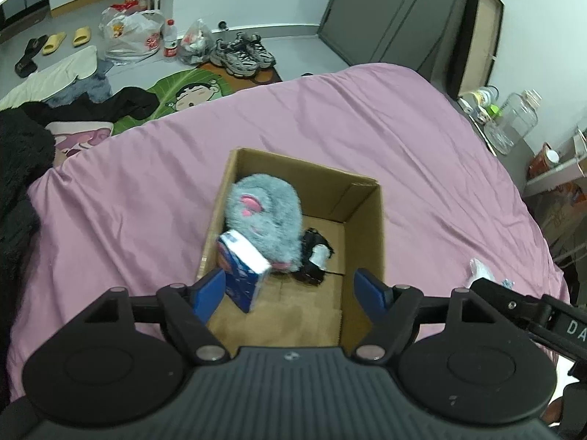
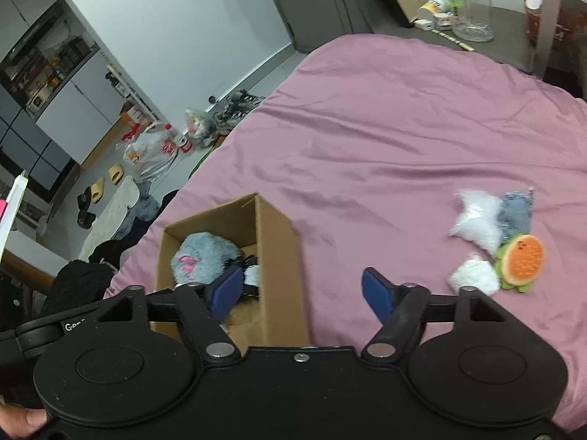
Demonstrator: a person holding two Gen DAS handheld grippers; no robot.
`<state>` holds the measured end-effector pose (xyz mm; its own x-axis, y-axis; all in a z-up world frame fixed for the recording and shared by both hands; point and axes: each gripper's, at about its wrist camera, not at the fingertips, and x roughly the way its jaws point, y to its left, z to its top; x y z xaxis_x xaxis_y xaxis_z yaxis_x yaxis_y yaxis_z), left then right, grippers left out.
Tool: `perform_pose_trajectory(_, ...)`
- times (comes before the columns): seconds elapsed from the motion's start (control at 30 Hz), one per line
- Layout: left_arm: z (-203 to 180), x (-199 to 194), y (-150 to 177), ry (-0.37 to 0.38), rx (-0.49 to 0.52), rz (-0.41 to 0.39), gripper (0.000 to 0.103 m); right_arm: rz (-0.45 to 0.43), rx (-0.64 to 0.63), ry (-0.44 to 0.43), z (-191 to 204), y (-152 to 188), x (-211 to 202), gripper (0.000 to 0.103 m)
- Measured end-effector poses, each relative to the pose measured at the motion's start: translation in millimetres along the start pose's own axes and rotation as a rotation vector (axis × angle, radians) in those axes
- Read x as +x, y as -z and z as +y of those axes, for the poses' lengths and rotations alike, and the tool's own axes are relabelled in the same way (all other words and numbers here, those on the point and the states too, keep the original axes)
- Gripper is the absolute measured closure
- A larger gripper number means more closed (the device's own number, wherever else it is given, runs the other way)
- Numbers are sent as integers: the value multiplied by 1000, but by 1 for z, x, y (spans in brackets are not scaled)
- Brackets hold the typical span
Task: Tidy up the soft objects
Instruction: 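Open the left gripper over the box while the right releases the black plush inside, then move both grippers toward the burger plush and white items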
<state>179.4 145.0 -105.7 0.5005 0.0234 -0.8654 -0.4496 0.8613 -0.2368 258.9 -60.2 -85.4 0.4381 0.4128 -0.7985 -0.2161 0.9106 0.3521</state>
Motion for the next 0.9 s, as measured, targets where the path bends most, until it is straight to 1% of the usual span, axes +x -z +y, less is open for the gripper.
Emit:
perform_pose_trajectory(0.17, -22, -3, 4, 5, 29, -4, 27, -25, 32, 5, -25, -1, -14, 23)
perform_pose_trajectory(0.43, -58, -1, 14, 9, 68, -3, 27, -36, 82, 16, -68, 1, -26, 23)
perform_pose_trajectory(0.6, -78, 0, 20, 13, 95, 2, 27, -46, 102, 20, -90, 3, -33, 15)
perform_pose_trajectory(0.9, -112, 11, 30, 9, 127, 17, 27, -47, 170, 25, -138, 7, -34, 15)
